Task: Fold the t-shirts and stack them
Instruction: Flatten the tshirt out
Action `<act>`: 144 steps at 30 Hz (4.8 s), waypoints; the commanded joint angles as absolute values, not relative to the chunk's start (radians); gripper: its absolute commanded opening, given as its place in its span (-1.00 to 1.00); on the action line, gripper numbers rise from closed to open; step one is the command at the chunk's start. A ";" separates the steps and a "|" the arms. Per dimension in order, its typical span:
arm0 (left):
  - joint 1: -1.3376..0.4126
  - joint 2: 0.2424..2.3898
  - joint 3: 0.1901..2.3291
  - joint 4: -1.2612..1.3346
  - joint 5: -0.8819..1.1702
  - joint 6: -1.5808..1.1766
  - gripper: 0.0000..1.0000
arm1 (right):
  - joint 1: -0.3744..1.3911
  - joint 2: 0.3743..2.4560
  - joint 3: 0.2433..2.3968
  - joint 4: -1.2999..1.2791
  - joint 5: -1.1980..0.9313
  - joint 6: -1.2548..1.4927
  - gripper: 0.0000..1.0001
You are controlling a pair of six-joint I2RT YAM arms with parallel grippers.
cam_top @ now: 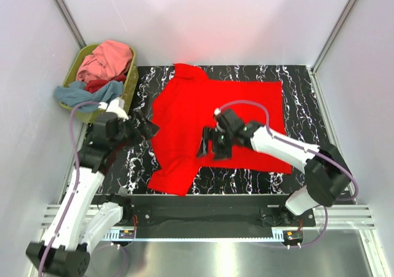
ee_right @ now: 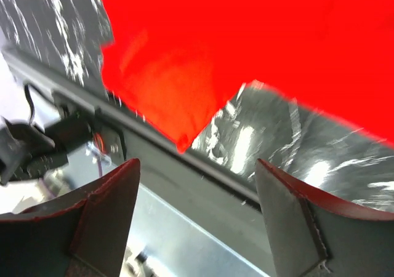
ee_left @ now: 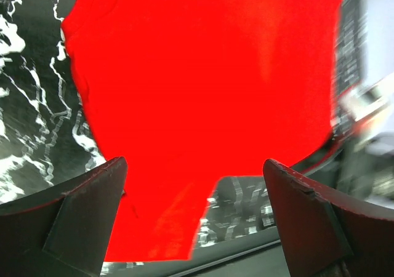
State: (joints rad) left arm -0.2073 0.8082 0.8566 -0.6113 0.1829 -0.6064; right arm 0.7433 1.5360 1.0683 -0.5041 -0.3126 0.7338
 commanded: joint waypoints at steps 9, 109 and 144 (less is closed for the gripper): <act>-0.186 0.830 0.854 -0.741 0.183 -0.741 0.57 | 1.020 1.652 0.900 -0.092 -0.417 1.006 0.48; -0.295 1.127 0.568 -0.808 0.003 -0.873 -0.21 | 0.557 1.195 0.830 -0.612 -0.238 0.713 0.05; -0.373 0.969 0.758 -0.835 0.230 -0.542 -1.00 | -0.333 1.207 0.772 -0.882 -0.126 0.723 -0.31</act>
